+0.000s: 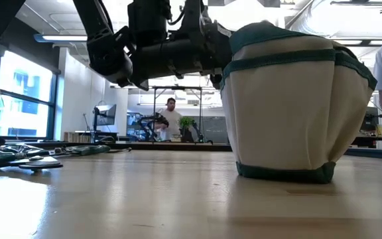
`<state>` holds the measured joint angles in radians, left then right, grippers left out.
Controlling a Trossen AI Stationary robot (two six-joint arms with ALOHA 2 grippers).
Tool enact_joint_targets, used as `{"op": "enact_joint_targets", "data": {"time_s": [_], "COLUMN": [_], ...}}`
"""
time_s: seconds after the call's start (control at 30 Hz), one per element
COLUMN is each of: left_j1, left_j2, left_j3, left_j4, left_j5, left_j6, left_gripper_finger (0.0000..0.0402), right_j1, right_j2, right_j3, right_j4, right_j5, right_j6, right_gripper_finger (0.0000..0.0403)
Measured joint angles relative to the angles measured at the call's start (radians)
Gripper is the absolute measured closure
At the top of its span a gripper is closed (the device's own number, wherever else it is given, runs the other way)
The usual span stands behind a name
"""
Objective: Pick & Place Garden tools in Gardening bag
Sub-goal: Put the middle right brown trowel into the green gardening bag, then put the top green shear scissors into the green gardening bag
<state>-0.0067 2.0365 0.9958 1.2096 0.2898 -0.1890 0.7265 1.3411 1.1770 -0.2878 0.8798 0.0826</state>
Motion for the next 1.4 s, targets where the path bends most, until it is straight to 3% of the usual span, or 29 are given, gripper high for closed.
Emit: {"op": "enact_joint_targets", "data": {"time_s": [0.3,0.73,0.93,1.03,1.13,1.23,1.4], "left_j1": [0.000,0.008,0.035,0.067,0.105,0.145,0.202], "left_j2": [0.000,-0.004,-0.068,-0.129,-0.207,-0.315,-0.515], "left_j3": [0.000,0.000,0.000,0.000,0.000,0.000,0.000], "left_j4": [0.002,0.007,0.038,0.012,-0.110,-0.384,-0.935], "left_j5": [0.019,0.026,0.133,0.248,0.331,0.341,0.297], "left_j6": [0.025,0.028,0.037,0.059,0.053,0.056,0.214], "left_gripper_finger": [0.0263,0.0256,0.0255,0.0255,0.0255,0.0255,0.0255], "right_j1": [0.000,0.000,0.000,0.000,0.000,0.000,-0.001], "right_j2": [0.000,0.000,0.000,0.000,0.000,0.000,0.000], "right_j3": [0.000,0.000,0.000,0.000,0.000,0.000,0.000], "right_j4": [0.000,0.000,-0.004,-0.011,-0.023,-0.033,-0.072], "right_j5": [-0.023,-0.023,-0.029,-0.050,-0.050,-0.050,-0.047], "right_j6": [0.002,0.003,0.022,0.030,0.050,0.053,0.077], "right_gripper_finger": [0.0400,0.0400,0.0400,0.0400,0.0400,0.0400,0.0400]}}
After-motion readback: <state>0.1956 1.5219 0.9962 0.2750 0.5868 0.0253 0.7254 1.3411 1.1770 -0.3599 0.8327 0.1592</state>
